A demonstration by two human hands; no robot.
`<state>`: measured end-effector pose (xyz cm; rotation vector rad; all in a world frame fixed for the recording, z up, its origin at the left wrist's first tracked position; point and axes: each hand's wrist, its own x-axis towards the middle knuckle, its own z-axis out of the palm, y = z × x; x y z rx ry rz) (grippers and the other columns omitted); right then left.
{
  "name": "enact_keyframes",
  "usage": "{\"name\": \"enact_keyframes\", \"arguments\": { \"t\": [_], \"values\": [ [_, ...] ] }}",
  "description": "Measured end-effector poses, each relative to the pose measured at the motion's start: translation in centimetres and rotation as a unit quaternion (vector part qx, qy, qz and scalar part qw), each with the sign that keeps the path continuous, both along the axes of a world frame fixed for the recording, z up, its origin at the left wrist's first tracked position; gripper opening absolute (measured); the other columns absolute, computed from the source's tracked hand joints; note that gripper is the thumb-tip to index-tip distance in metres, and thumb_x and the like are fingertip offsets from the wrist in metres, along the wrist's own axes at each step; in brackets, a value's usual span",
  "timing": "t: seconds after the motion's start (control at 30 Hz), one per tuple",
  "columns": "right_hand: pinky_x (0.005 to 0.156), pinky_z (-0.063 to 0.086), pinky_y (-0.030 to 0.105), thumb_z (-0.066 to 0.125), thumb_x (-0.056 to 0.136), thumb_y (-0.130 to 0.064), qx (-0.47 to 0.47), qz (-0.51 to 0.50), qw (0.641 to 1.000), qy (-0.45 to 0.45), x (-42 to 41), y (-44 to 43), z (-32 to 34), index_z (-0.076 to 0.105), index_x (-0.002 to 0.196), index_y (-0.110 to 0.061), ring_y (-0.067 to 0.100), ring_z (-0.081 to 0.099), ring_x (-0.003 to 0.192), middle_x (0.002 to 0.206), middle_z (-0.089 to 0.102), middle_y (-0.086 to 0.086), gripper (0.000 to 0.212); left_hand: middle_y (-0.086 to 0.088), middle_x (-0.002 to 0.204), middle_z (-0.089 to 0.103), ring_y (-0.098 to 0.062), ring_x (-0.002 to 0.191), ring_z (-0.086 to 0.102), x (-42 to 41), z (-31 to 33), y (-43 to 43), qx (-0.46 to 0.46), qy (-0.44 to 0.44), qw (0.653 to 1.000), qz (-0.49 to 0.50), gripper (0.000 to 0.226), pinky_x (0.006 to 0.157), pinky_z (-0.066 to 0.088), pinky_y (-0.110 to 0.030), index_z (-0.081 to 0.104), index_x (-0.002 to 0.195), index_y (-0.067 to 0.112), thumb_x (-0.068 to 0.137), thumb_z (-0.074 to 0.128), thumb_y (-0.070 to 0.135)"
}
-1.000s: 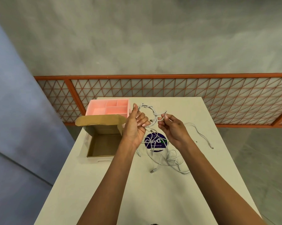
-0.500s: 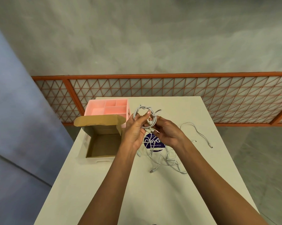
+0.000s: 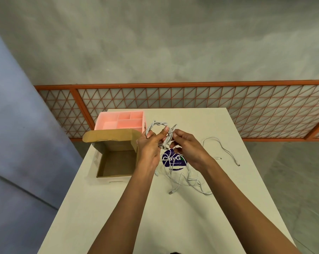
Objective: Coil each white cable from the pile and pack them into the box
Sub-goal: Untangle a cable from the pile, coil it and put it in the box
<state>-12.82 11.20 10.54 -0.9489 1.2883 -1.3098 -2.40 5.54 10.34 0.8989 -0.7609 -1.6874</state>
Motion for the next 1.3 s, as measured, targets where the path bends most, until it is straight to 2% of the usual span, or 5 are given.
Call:
{"name": "enact_keyframes", "arguments": {
  "t": [0.2, 0.5, 0.97, 1.1, 1.3],
  "values": [
    [0.072, 0.048, 0.027, 0.060, 0.091, -0.015, -0.006, 0.032, 0.999, -0.008, 0.7, 0.5, 0.5, 0.060, 0.106, -0.016, 0.015, 0.063, 0.087, 0.086, 0.068, -0.006, 0.015, 0.007, 0.043, 0.048, -0.017, 0.058, 0.066, 0.0, -0.1, -0.4, -0.008, -0.002, 1.000, 0.021, 0.049, 0.057, 0.055, -0.026, 0.033, 0.063, 0.018, 0.074, 0.070, -0.012],
    [0.069, 0.056, 0.025, 0.069, 0.079, 0.010, 0.095, 0.000, 0.994, -0.044, 0.8, 0.7, 1.9, 0.032, 0.130, -0.009, 0.024, 0.065, 0.085, 0.108, 0.057, 0.015, 0.066, 0.005, 0.056, 0.040, -0.013, 0.058, 0.060, 0.5, -0.8, -0.9, -0.016, -0.023, 0.996, 0.082, 0.045, 0.062, 0.054, -0.029, 0.041, 0.070, 0.018, 0.069, 0.076, -0.011],
    [0.077, 0.051, 0.020, 0.058, 0.087, 0.008, 0.046, 0.273, 0.941, 0.193, -0.6, 1.8, 3.9, 0.062, 0.099, -0.007, 0.017, 0.065, 0.079, 0.082, 0.062, 0.006, 0.019, 0.014, 0.044, 0.055, -0.007, 0.055, 0.061, 0.7, -0.4, -1.3, -0.018, -0.073, 0.987, 0.139, 0.037, 0.056, 0.054, -0.023, 0.049, 0.066, 0.015, 0.071, 0.074, -0.012],
    [0.069, 0.047, 0.015, 0.059, 0.089, 0.002, 0.050, 0.290, 0.928, 0.227, -0.9, 2.1, 3.7, 0.060, 0.099, -0.006, 0.011, 0.063, 0.075, 0.084, 0.061, 0.006, 0.013, 0.005, 0.064, 0.060, -0.012, 0.064, 0.060, 0.4, -1.0, -1.0, 0.006, -0.065, 0.988, 0.143, 0.037, 0.052, 0.052, -0.016, 0.054, 0.103, -0.017, 0.072, 0.074, -0.011],
    [0.062, 0.041, 0.009, 0.062, 0.086, 0.002, 0.053, 0.243, 0.937, 0.247, -0.6, 2.1, 2.4, 0.059, 0.095, -0.007, 0.006, 0.051, 0.068, 0.081, 0.056, 0.002, 0.013, 0.009, 0.062, 0.052, -0.011, 0.065, 0.058, 0.3, -0.6, -1.5, 0.004, -0.055, 0.991, 0.120, 0.037, 0.048, 0.048, -0.017, 0.050, 0.071, 0.020, 0.072, 0.076, -0.007]
  ]
}}
